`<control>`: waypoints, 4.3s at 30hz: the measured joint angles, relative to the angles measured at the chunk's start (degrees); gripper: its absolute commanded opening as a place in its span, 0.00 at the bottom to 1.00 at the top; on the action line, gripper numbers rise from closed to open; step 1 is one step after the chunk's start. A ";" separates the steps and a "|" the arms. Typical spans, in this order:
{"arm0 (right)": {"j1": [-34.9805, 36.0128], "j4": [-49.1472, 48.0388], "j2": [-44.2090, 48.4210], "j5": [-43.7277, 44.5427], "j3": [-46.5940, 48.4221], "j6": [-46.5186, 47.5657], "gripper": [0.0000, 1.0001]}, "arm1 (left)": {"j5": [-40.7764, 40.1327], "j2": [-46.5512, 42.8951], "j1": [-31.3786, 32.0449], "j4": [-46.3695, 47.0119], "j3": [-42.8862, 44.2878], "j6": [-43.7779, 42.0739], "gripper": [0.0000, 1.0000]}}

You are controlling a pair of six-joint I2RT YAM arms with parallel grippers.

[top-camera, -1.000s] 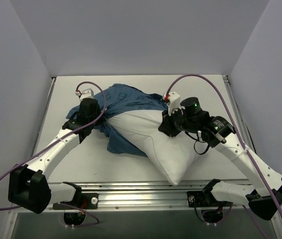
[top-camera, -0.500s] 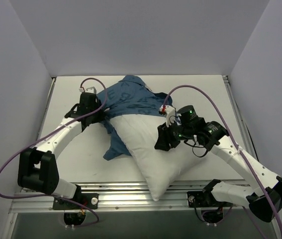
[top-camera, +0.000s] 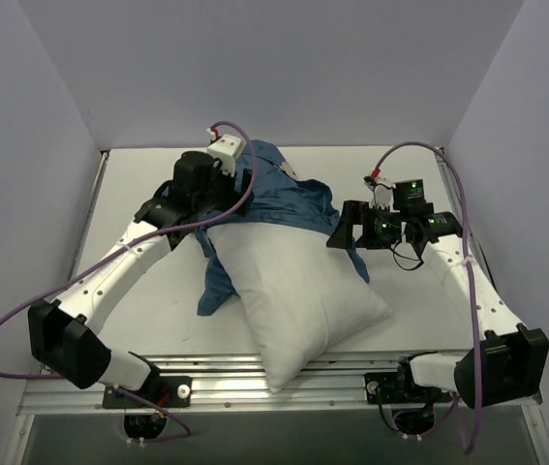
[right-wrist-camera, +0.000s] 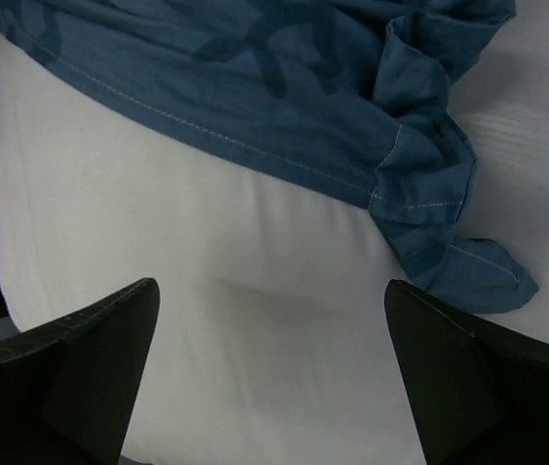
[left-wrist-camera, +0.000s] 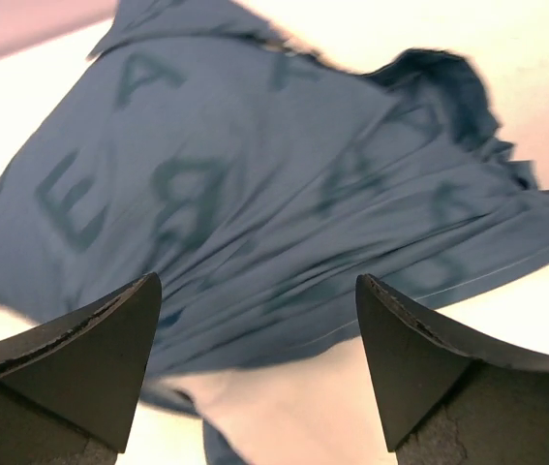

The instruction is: Remove the pillowcase from the pillow

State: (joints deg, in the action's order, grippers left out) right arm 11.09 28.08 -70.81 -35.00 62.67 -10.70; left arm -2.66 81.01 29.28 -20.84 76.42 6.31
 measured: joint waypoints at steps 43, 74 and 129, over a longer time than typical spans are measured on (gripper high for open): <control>11.50 -16.20 -9.64 5.22 -3.06 -1.97 0.00 | 6.38 38.93 12.61 -22.80 39.19 -15.13 0.02; 11.76 7.48 20.13 22.64 5.09 -2.14 0.00 | -25.29 39.54 -8.31 -20.00 42.91 1.55 0.02; 49.55 -28.92 -39.39 68.46 12.33 34.77 0.00 | -20.63 -18.51 -14.82 -25.31 -9.05 15.13 0.94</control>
State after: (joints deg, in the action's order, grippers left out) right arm 60.64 -0.84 -110.19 33.45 75.00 24.08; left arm -23.29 62.50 14.46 -46.15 67.37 21.43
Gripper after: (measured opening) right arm 0.037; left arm 0.941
